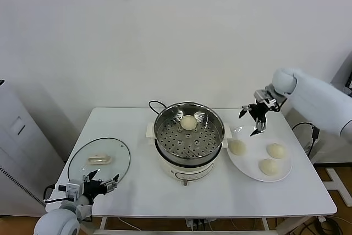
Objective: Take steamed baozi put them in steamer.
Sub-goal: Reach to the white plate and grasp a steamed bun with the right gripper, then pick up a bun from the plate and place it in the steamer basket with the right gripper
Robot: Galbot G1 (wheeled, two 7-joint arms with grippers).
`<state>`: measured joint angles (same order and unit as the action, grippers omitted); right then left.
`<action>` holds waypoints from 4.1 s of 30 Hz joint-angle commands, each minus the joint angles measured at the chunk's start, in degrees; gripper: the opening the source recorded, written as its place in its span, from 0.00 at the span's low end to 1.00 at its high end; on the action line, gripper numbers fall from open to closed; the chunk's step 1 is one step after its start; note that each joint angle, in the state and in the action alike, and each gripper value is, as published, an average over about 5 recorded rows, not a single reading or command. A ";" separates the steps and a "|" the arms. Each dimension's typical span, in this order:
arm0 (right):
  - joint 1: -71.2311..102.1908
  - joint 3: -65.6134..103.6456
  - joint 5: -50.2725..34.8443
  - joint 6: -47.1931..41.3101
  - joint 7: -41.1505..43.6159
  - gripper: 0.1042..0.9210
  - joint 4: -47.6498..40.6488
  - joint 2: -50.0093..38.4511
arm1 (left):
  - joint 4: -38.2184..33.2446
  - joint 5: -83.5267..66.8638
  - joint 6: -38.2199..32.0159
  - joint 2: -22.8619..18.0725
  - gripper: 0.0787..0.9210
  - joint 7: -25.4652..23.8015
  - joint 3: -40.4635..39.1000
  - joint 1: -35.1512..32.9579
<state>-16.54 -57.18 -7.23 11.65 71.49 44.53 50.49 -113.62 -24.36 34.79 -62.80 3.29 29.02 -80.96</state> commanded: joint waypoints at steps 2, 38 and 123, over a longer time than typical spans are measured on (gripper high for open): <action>7.05 5.08 2.75 -4.58 -0.53 0.88 -6.20 2.48 | 0.16 0.05 0.05 -0.10 0.88 0.01 -0.10 0.07; 14.07 19.39 12.88 0.64 -4.11 0.53 -16.89 10.75 | 1.10 0.15 -0.19 -0.40 0.88 -0.07 -1.95 1.28; -6.75 -11.55 -30.41 -34.56 -21.08 0.75 17.44 16.12 | 0.46 0.12 -1.10 -1.03 0.88 0.10 -0.95 0.63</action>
<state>-23.02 -69.58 -38.14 -22.42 50.33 61.28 67.35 -113.16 -24.26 33.70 -63.79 3.40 28.07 -80.33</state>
